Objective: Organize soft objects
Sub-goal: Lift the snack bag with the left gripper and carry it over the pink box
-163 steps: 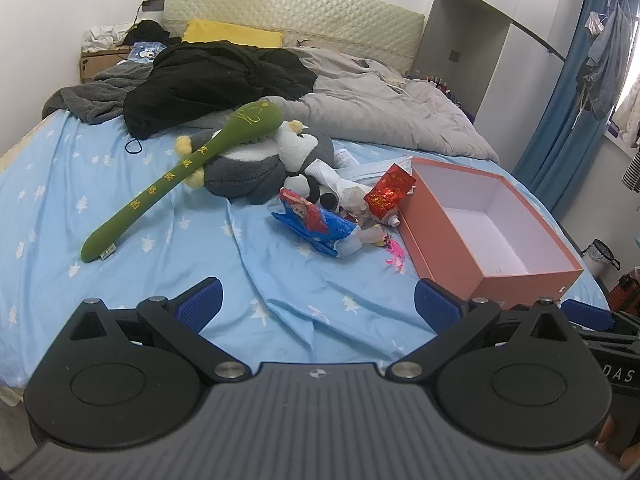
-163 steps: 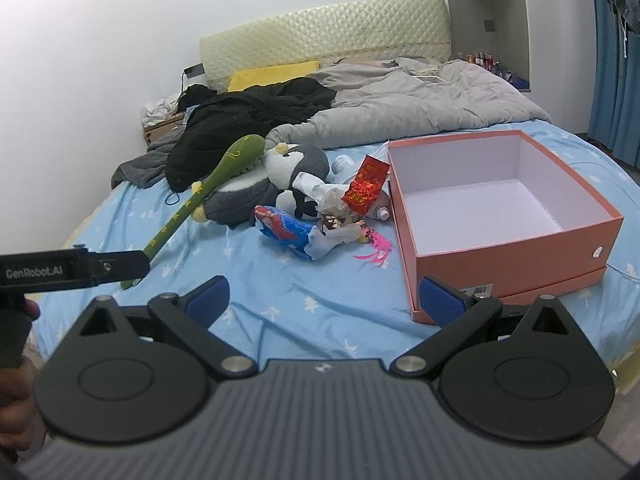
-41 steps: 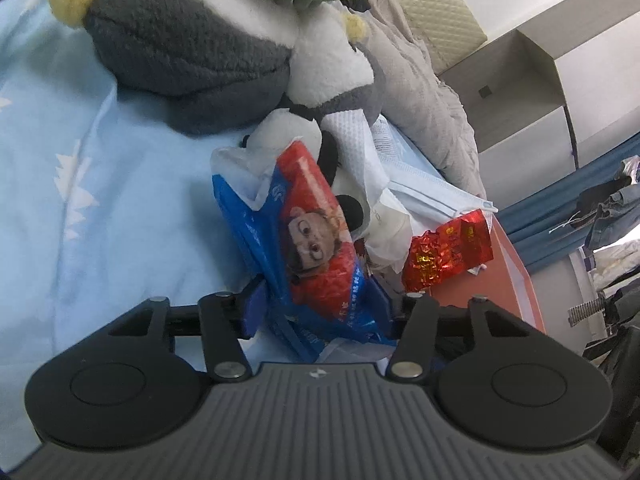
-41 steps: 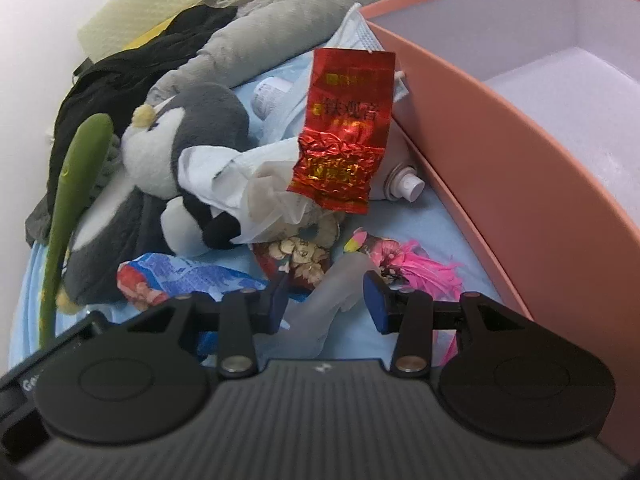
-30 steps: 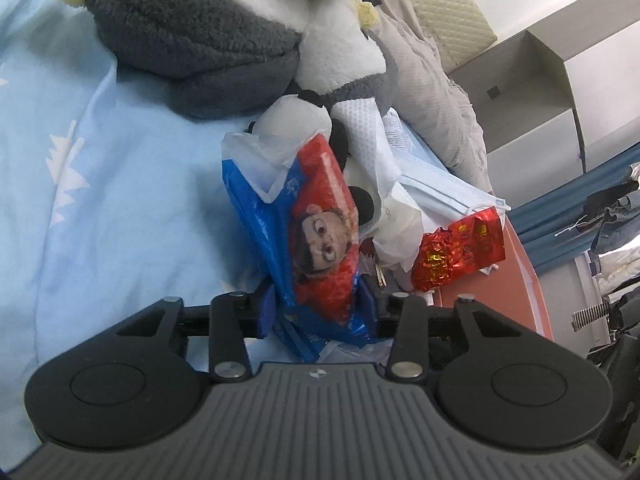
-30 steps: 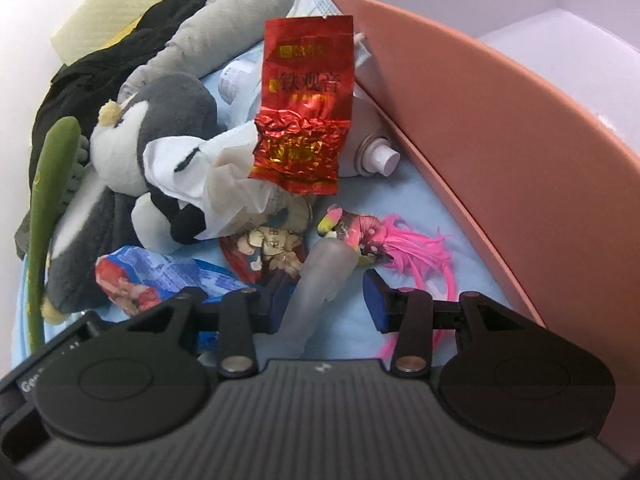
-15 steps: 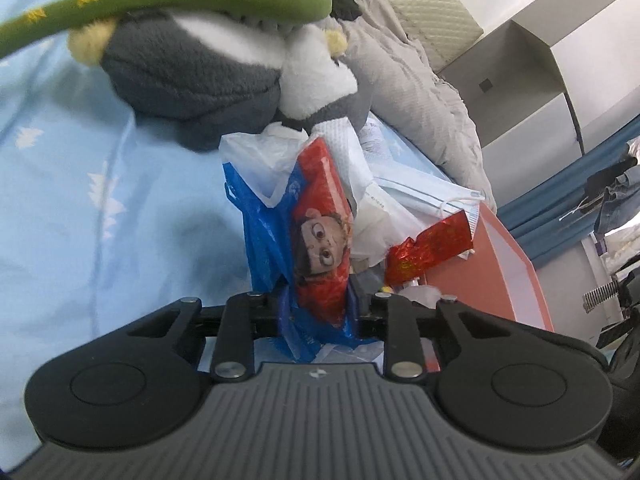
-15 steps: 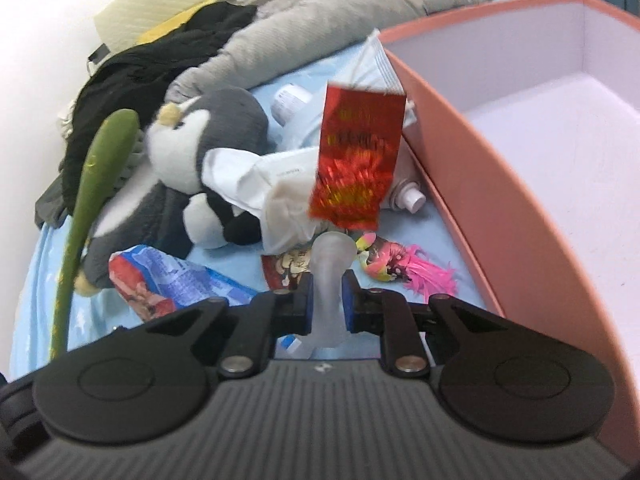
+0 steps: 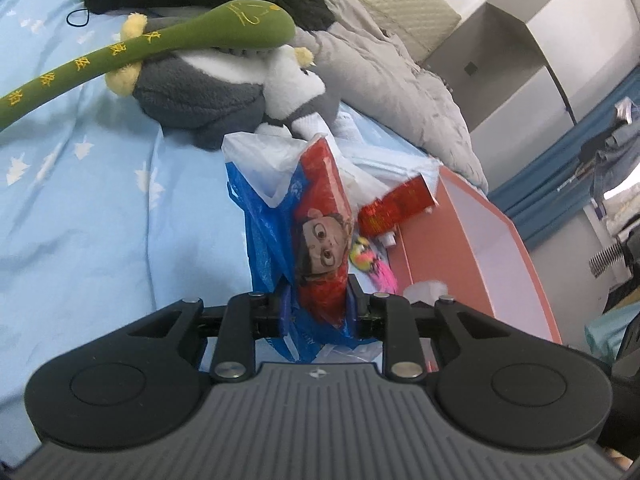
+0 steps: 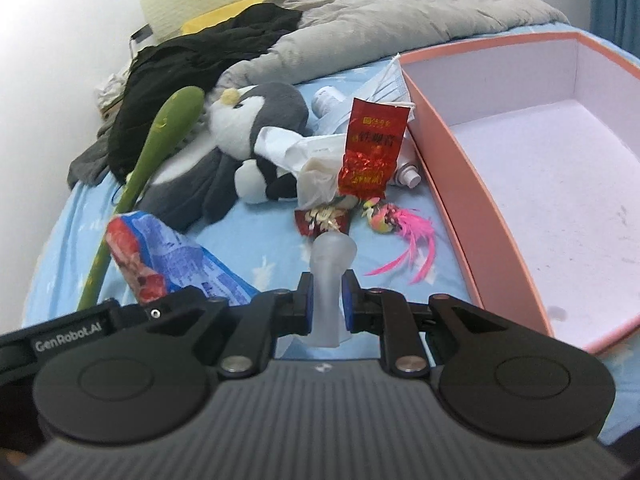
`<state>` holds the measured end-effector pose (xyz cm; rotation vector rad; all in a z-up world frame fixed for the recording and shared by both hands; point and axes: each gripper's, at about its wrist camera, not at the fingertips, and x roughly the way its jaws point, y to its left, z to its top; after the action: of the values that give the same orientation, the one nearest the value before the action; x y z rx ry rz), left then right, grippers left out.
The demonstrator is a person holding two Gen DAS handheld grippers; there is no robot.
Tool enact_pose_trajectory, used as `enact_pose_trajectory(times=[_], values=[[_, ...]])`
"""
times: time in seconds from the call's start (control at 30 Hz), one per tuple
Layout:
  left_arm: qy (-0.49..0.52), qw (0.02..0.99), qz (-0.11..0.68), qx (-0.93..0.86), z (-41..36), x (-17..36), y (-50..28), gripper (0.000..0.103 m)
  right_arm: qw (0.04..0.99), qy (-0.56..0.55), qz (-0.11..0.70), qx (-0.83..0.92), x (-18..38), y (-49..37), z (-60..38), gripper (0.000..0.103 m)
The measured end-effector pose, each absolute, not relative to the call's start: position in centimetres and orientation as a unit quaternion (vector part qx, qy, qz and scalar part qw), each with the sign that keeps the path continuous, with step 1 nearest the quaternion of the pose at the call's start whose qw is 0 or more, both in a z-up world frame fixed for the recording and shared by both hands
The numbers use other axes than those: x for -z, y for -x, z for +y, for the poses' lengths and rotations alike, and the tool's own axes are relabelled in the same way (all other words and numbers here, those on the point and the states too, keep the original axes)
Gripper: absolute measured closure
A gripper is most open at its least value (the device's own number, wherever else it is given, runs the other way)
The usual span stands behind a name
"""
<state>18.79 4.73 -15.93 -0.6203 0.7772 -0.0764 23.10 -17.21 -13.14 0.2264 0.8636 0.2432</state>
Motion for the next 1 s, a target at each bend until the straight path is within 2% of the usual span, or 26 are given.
enact_pose_trajectory(times=[0.43, 1.0], values=[[0.237, 0.888, 0.389, 0.056, 2.7, 15.1, -16.5, 0.073, 0.899, -0.09, 0.408, -0.131, 12.8, -19.2, -18.1, 0.085], [0.148, 0.913, 0.351, 0.146, -2.5, 6.0, -19.1, 0.073, 0.946, -0.064, 0.296, -0.114, 4.7, -18.4, -22.0, 0.085]])
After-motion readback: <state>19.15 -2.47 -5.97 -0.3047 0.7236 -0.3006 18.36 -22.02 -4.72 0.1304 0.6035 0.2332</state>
